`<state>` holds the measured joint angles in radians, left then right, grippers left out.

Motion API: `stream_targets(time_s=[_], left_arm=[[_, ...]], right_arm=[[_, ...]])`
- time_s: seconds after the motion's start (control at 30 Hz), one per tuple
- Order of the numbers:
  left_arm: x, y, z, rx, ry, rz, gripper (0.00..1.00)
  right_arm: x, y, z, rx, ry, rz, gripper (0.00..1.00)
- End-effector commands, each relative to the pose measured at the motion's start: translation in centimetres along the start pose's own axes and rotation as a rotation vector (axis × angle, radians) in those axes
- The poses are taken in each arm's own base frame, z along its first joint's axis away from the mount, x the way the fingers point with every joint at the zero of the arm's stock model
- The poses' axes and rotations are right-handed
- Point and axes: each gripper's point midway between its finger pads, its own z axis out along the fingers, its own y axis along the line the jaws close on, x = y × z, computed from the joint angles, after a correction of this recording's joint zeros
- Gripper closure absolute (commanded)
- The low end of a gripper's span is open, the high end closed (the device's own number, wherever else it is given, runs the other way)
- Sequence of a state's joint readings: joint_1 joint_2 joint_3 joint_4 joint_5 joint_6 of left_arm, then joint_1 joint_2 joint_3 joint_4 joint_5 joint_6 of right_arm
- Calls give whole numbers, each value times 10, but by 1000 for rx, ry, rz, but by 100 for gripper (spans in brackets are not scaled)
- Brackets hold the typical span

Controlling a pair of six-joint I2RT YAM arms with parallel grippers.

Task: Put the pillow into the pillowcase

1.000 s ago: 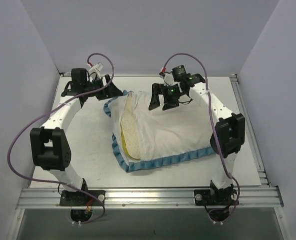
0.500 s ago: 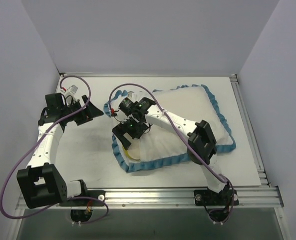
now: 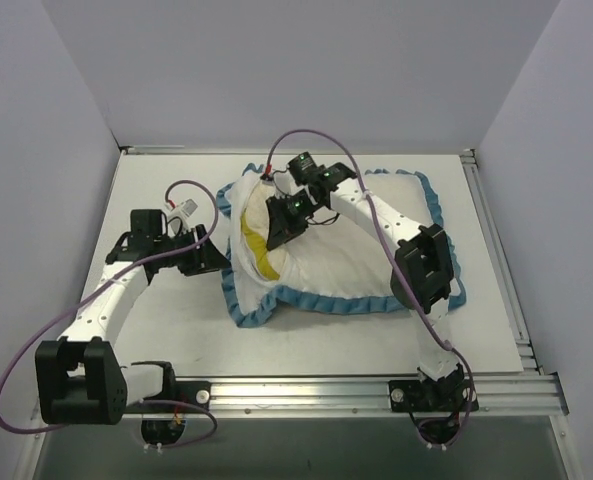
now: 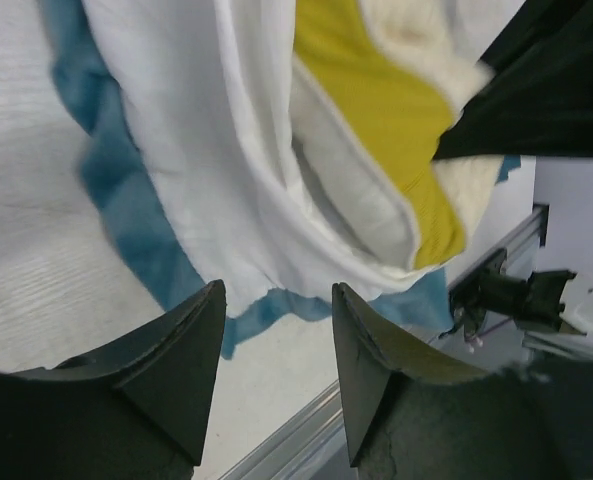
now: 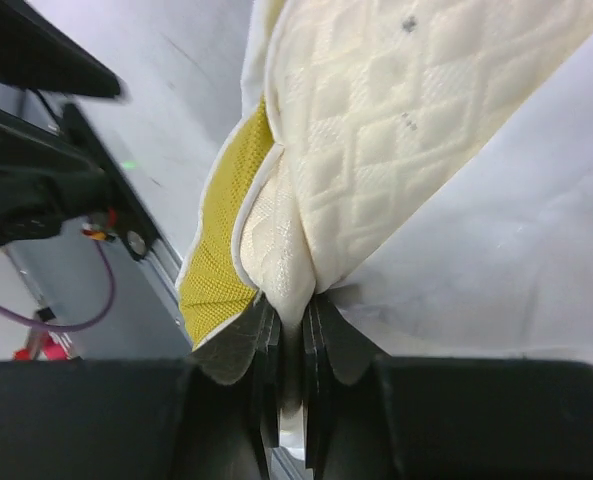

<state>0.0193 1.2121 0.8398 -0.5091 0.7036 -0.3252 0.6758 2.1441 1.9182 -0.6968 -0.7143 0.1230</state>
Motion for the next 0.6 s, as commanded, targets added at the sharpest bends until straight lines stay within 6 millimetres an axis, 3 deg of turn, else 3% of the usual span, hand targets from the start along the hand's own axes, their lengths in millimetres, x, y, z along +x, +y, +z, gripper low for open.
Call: stream_targets(time_s=[0.0,0.17,0.37,0.47,0.57], left_arm=[[-1,-19,18,63,-11,48,45],[-11,-38,51,101,-29,93,31],[-18,-55,72,164,-32,103,28],[-12,-50,76,142,-15,99,28],[-4,-31,84,64,3,67,18]], right_arm=[[-29,56,-51,-203,-141,-27,100],[-27,52,-55,-222,-148,3,100],[-28,49,-56,-214,-153,5,100],[-28,48,-58,-218,-155,15,100],[-28,51,-59,-227,-156,15,100]])
